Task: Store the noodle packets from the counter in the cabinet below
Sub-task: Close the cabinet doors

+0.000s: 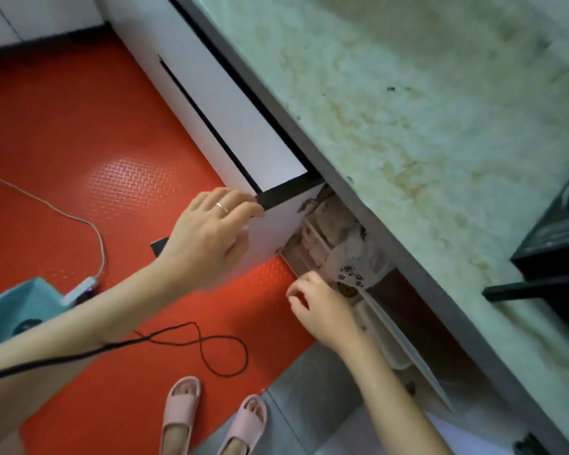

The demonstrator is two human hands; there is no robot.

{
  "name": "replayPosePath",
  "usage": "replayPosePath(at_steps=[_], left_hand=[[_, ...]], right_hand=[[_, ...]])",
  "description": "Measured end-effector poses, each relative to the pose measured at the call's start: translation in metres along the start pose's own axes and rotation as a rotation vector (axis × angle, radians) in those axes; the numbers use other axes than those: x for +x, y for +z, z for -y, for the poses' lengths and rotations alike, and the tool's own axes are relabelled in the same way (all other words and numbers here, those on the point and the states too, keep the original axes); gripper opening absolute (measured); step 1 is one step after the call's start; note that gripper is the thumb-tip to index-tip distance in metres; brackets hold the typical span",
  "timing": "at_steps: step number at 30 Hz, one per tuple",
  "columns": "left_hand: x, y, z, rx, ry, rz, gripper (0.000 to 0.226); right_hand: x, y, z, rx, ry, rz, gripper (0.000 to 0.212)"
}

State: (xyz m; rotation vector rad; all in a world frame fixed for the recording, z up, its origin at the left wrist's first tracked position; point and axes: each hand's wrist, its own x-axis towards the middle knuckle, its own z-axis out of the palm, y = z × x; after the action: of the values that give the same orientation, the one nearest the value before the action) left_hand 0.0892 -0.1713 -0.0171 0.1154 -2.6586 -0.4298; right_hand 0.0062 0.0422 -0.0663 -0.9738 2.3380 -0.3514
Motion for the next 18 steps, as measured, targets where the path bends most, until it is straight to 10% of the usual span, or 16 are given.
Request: replayPosePath(at_steps=[5, 18], left_hand=[[-0.003, -0.011, 0.016, -0.114, -0.683, 0.469, 0.030], [0.006, -0.009, -0.019, -0.435, -0.714, 1.012, 0.027]], right_hand=[[-0.030, -0.024, 0.016, -0.009, 0.042, 0.083, 0.018], [-0.123, -0.046, 0.024, 0.193, 0.256, 0.112, 0.023]])
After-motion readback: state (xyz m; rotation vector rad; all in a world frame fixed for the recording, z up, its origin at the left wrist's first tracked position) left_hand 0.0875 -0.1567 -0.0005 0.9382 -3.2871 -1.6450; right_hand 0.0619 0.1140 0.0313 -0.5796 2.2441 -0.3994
